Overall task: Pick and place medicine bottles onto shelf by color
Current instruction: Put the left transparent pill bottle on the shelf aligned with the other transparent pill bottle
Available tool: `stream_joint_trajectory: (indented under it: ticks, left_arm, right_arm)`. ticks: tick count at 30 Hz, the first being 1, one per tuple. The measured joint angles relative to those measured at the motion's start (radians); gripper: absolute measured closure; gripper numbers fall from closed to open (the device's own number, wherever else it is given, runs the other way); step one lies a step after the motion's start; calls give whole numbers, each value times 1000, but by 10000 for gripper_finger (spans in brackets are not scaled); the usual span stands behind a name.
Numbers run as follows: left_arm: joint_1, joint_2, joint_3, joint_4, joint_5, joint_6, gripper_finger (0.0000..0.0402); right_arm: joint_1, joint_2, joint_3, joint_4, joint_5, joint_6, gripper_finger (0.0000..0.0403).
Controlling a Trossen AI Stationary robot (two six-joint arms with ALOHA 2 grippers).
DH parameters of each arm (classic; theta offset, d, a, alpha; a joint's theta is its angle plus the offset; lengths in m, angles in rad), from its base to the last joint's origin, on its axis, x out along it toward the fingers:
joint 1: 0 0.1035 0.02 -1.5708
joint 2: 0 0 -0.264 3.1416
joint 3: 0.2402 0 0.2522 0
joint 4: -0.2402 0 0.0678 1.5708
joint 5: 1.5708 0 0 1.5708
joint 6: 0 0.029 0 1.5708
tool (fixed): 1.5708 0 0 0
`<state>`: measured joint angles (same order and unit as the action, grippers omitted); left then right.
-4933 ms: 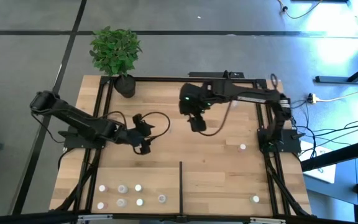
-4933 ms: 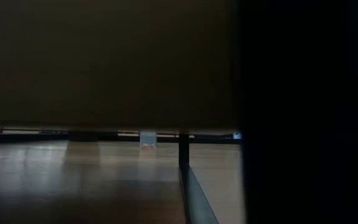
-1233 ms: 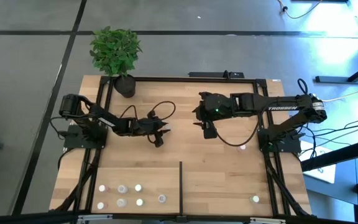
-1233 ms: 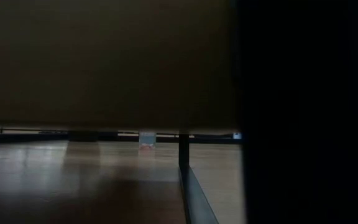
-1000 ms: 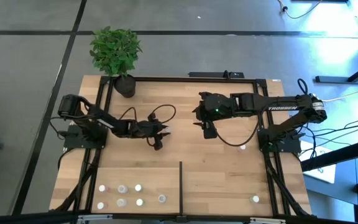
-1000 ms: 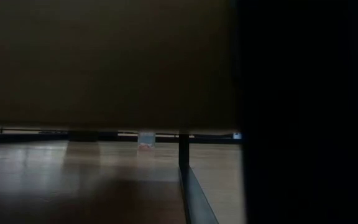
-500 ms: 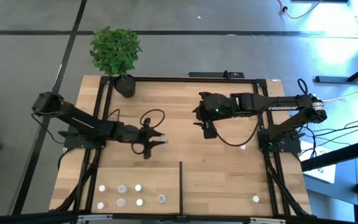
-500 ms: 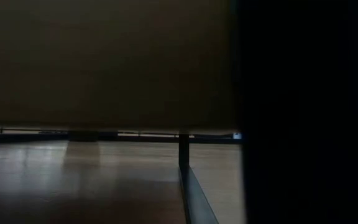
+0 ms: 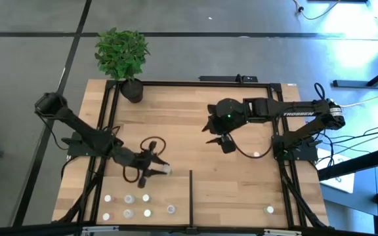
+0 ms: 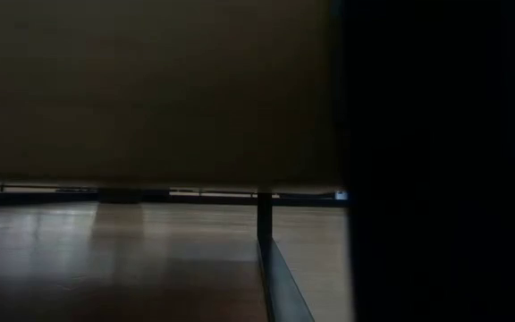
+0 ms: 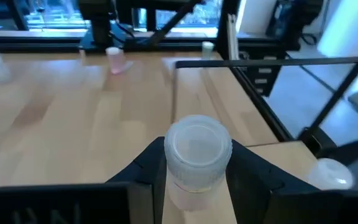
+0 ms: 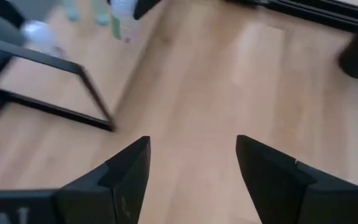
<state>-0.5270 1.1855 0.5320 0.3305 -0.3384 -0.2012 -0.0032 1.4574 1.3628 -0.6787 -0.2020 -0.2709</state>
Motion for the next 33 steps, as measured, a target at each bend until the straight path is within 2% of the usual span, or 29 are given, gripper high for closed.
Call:
stream_joint_trajectory:
  ticks: [5, 9, 18, 26, 33]
  left_arm:
    - [-69, 63, 119, -165, -81, -4, 288]
    - [-111, 128, 192, -188, -95, -14, 288]
    - [-175, 226, 229, -189, -129, -161, 288]
    - [-187, 242, 228, -156, -163, -234, 288]
    - [-196, 260, 229, -154, -280, -292, 288]
  right_arm:
    - [0, 0, 0, 19, -203, -2, 163]
    - [0, 0, 0, 34, -298, -2, 163]
    - [0, 0, 0, 33, -289, 4, 163]
    - [0, 0, 0, 32, -289, 4, 163]
    - [0, 0, 0, 32, -288, 4, 163]
